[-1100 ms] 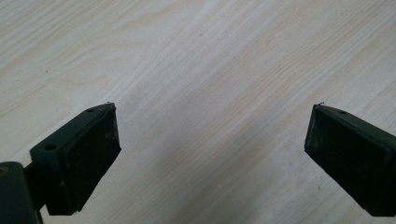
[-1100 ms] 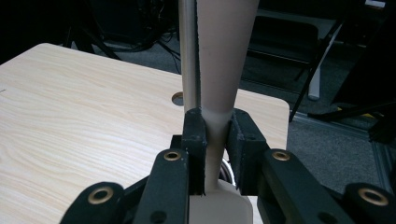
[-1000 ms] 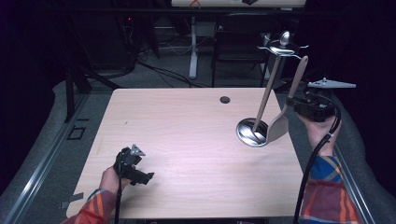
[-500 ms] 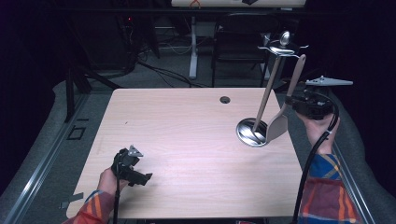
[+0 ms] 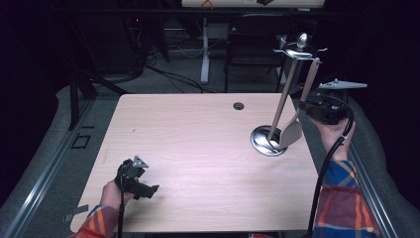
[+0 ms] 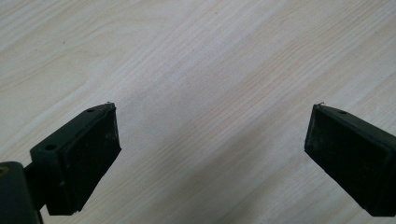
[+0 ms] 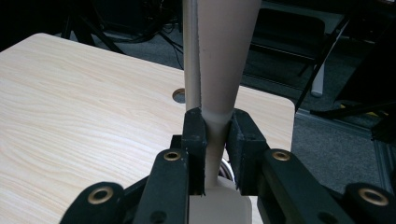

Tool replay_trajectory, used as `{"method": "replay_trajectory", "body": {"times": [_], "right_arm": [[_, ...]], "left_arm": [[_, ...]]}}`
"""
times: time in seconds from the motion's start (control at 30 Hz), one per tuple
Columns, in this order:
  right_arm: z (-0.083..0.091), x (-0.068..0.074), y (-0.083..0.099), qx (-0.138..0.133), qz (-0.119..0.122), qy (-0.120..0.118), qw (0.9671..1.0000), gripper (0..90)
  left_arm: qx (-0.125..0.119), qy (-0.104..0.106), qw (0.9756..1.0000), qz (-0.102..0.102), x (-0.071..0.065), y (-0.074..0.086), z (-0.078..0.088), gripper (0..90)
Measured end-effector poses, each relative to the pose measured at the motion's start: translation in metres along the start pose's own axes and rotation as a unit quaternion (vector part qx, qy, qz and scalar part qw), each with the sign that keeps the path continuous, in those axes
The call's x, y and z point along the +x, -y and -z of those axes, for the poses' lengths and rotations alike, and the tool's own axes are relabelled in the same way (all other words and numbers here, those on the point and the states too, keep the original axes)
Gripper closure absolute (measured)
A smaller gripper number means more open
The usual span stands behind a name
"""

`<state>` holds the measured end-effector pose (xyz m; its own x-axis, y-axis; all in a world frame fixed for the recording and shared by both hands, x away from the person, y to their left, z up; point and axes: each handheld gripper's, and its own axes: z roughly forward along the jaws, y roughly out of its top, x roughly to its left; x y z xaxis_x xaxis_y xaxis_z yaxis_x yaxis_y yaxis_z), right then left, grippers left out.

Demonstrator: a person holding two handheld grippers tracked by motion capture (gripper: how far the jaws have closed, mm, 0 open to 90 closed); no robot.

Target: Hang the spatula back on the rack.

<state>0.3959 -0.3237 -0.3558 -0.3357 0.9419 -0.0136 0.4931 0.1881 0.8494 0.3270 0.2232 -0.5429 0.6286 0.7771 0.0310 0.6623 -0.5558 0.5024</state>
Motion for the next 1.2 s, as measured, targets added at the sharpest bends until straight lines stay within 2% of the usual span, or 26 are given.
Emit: {"method": "replay_trajectory", "body": {"times": [0.37, 0.53, 0.6, 0.7, 0.87, 1.2], "right_arm": [[-0.003, 0.002, -0.001, -0.001, 0.002, 0.005, 1.0, 77.9], [-0.003, 0.003, -0.001, -0.003, 0.005, 0.015, 0.9999, 77.7], [-0.003, 0.003, 0.0, -0.005, 0.0, 0.01, 0.9999, 77.6], [-0.004, 0.002, 0.001, -0.009, -0.013, -0.013, 0.9998, 77.6], [-0.003, 0.007, 0.001, -0.007, 0.001, 0.014, 0.9999, 76.7], [-0.001, 0.011, 0.004, -0.004, -0.005, 0.011, 0.9999, 73.6]], "left_arm": [[0.002, 0.0, 1.0, 0.001, 0.002, 0.004, 0.003, 3.1], [0.0, -0.003, 1.0, 0.0, 0.001, 0.003, 0.002, 3.1], [0.002, -0.001, 1.0, 0.0, 0.001, 0.003, 0.002, 3.1], [0.001, -0.001, 1.0, -0.002, 0.001, 0.002, 0.002, 3.1], [0.001, 0.003, 1.0, -0.003, 0.0, 0.0, 0.001, 3.1], [0.002, 0.006, 0.9999, -0.011, -0.001, -0.005, -0.003, 3.1]]}}
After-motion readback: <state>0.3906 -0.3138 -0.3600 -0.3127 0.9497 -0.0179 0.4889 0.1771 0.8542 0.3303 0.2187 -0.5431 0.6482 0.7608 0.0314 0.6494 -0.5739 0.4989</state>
